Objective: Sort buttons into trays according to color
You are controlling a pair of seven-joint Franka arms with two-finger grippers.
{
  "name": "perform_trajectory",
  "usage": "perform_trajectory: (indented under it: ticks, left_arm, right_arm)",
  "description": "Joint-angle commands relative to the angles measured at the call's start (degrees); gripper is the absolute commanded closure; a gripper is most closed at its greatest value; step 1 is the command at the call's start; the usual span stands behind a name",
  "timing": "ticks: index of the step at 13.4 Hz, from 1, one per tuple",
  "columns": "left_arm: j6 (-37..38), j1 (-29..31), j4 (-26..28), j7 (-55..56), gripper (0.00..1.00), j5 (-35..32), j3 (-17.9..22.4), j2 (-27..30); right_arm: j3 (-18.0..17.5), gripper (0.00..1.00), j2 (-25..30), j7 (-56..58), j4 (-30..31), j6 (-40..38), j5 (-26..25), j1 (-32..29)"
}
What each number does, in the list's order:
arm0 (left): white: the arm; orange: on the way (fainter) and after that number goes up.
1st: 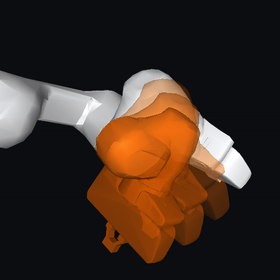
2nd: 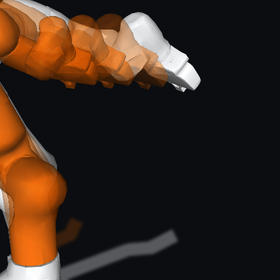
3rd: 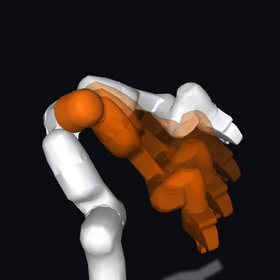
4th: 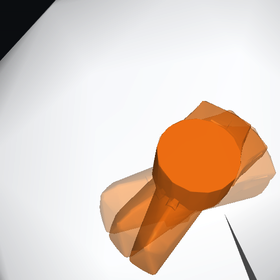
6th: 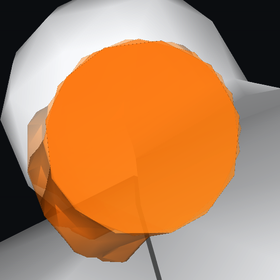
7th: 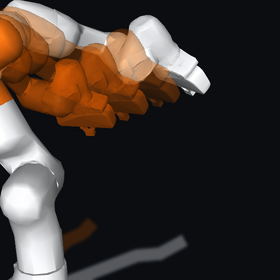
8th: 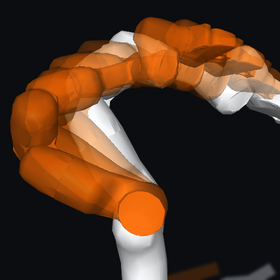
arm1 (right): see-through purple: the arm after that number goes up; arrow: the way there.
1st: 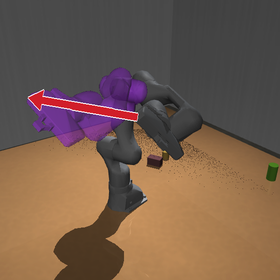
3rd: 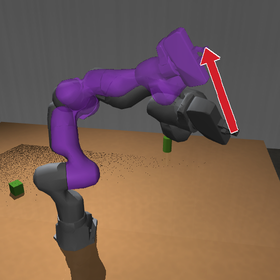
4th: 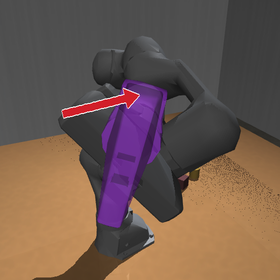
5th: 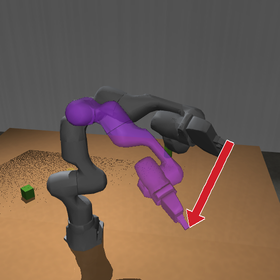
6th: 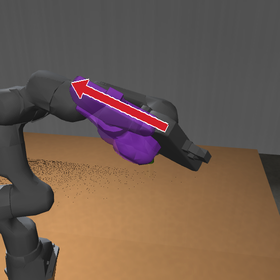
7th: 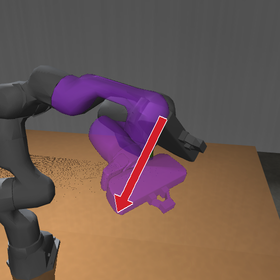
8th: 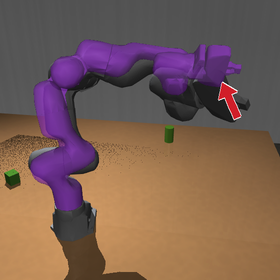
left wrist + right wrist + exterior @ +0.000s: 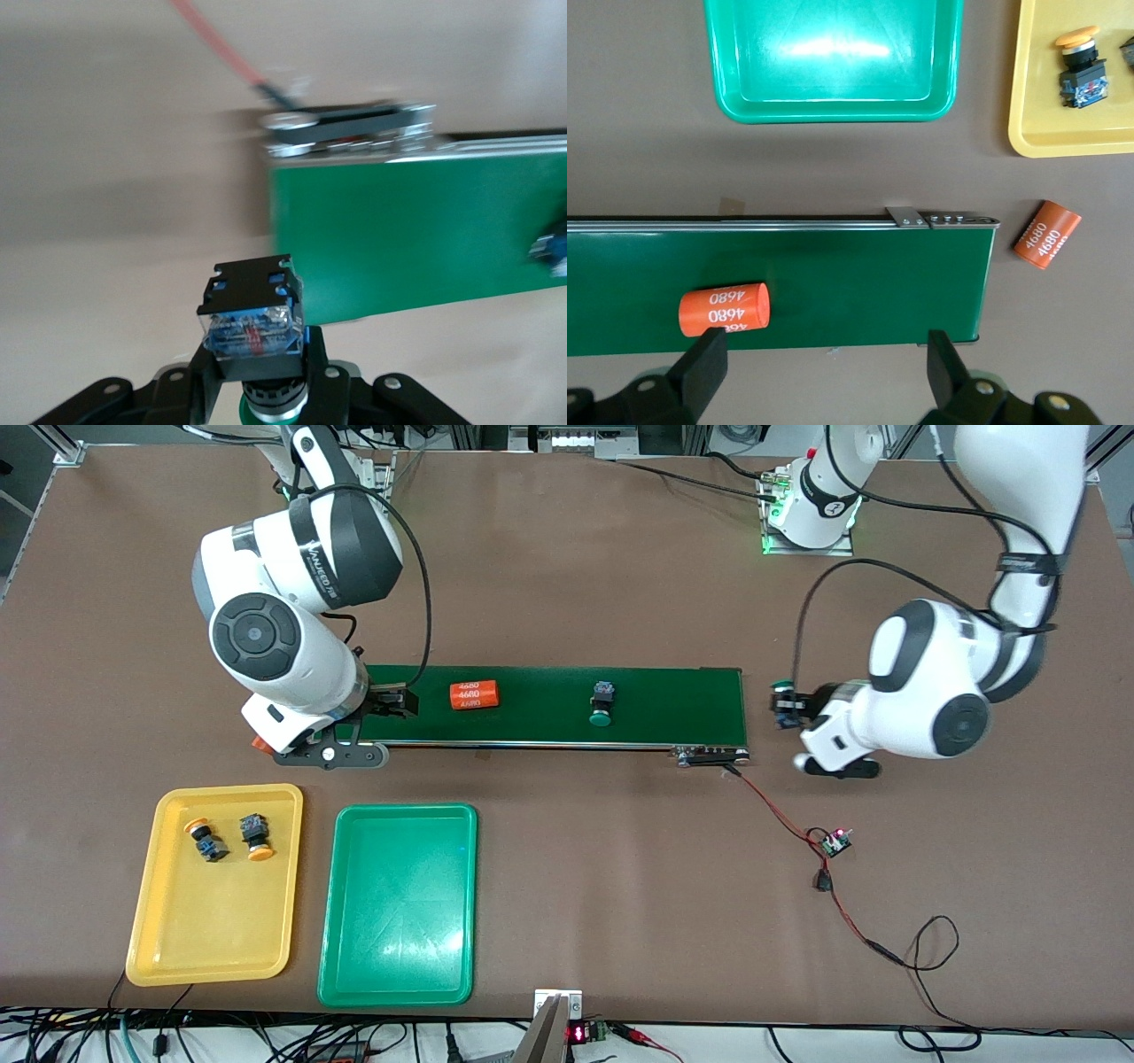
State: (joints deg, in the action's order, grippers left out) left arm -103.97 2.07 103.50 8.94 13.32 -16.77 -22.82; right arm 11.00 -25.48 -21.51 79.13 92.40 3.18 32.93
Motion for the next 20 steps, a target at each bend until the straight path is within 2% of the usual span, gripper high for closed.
perform_trajectory:
  ticks: [1,4,5,10,11,12,13,16,20]
  left_arm:
    - [-4.55,-2.33,-2.17,3.18,0.87,1.89,-2.38,-3.45]
    - [-10.71,-5.06,-1.64,3.28,0.87,1.98,-3.53,-6.00]
    - [-11.25,-5.15,-1.47,3.28,0.81,1.98,-3.53,-6.97]
    - [-11.25,-5.94,-0.59,3.10,0.80,1.98,-7.21,-7.85]
    - [-11.51,-6.11,-0.58,3.19,0.72,1.98,-7.48,-8.03]
    - [-11.52,-6.38,-0.50,3.10,0.10,1.98,-7.49,-8.03]
    - [-11.52,-6.47,-0.06,3.01,0.00,1.98,-7.49,-8.03]
    - [-10.73,-6.03,-0.06,2.66,0.00,1.98,-7.49,-6.63]
    - [-5.73,-1.56,-0.76,2.66,0.00,1.18,-4.51,1.70]
  right_arm:
    - [0.07,0.00,-0.18,-0.99,0.58,0.77,0.77,0.99]
    - [0.07,0.00,-0.62,-0.99,0.58,1.47,0.77,1.35]
    - [0.07,0.00,-0.97,-0.99,0.58,1.56,0.86,1.43]
    - [0.07,0.00,-2.55,-5.82,0.58,3.67,0.86,3.80]
    - [0.07,0.00,-2.64,-6.08,0.58,3.67,0.86,4.16]
    - [-0.01,0.00,-2.82,-6.61,0.58,3.76,0.86,4.51]
    - [-0.02,0.00,-3.43,-7.05,0.58,4.10,0.95,5.21]
    - [0.07,0.00,-4.67,-7.14,0.58,5.86,8.23,5.74]
    - [0.07,0.00,-6.51,-11.26,0.67,8.93,8.33,8.90]
